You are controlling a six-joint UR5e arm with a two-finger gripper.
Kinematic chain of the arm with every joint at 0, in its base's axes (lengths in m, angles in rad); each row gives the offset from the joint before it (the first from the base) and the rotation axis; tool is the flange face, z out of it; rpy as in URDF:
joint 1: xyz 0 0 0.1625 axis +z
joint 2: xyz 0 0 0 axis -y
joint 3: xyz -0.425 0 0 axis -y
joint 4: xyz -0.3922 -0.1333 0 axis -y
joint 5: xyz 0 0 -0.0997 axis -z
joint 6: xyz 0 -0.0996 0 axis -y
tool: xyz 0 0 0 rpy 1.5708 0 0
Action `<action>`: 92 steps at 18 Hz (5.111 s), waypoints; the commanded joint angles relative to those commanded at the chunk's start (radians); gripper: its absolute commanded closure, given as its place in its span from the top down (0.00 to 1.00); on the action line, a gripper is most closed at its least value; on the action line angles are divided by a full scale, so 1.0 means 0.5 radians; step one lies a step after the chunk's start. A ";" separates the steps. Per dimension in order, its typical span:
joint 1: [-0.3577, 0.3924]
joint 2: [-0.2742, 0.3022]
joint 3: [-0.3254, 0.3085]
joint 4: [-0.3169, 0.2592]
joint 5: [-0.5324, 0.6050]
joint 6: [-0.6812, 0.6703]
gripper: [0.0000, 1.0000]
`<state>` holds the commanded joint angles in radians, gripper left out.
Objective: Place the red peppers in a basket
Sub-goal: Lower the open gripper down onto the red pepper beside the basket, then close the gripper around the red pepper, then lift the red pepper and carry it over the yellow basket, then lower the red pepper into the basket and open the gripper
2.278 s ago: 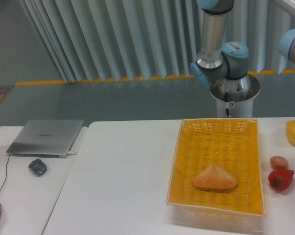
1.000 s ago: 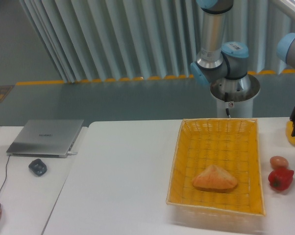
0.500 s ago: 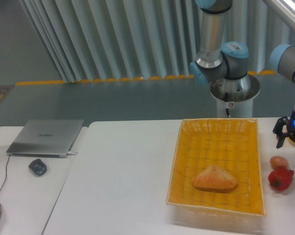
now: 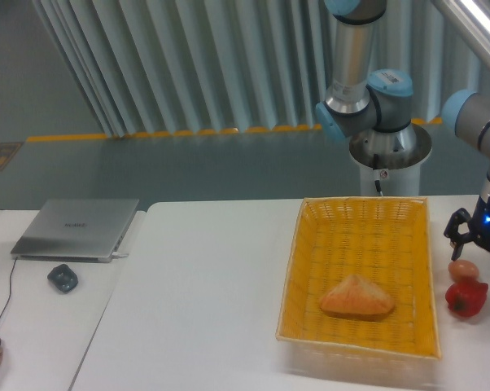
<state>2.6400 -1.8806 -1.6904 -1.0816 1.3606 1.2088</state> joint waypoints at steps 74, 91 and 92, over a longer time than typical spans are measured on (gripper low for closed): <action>-0.721 0.466 -0.335 -0.374 0.795 -0.307 1.00; -0.562 0.350 0.150 -0.554 0.626 0.158 1.00; -0.522 0.334 0.187 -0.567 0.626 0.266 1.00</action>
<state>2.3790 -1.7134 -1.5971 -1.3652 1.6736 1.3417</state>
